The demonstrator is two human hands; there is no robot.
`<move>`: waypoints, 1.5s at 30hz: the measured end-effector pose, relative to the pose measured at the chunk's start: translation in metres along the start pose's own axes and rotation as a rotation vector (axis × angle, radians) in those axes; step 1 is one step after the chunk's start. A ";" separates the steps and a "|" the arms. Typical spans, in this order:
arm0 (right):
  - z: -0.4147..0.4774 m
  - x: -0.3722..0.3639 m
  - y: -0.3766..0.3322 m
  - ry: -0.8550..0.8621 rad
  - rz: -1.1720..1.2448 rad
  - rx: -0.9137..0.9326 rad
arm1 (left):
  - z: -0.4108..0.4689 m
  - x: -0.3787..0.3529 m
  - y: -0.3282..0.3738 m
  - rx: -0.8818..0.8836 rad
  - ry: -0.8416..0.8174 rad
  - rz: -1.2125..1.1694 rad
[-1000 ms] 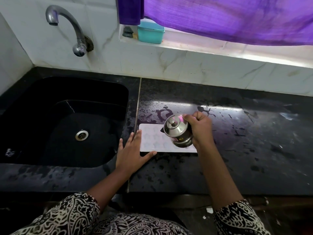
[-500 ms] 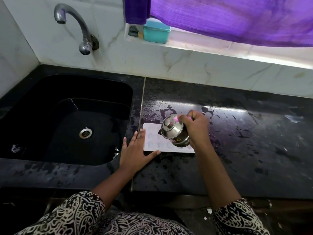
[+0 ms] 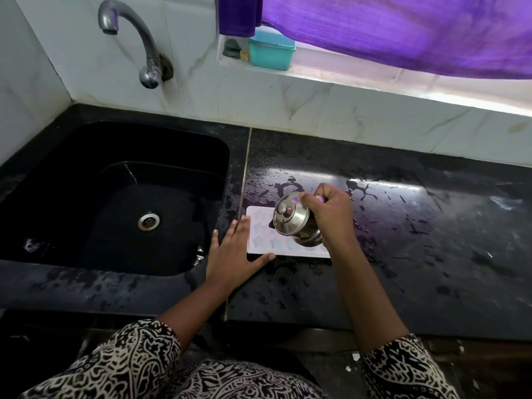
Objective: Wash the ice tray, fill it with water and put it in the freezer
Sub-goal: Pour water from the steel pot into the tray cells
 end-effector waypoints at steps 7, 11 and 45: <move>0.002 0.001 -0.001 0.007 -0.010 0.010 | -0.001 -0.001 -0.001 -0.005 0.006 0.004; 0.003 0.001 -0.002 0.010 -0.015 0.014 | -0.001 -0.001 -0.001 -0.005 0.007 -0.005; 0.002 0.006 -0.007 0.045 0.195 -0.127 | 0.000 0.000 -0.002 -0.010 0.007 -0.003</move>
Point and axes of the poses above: each hand's wrist, its own z-axis towards the middle knuckle, its own x-axis out of the back of the hand, y = z × x, the point moved 4 cm from there along z, towards the middle knuckle, and after that the axes turned 4 degrees about x, right-handed, at the moved point
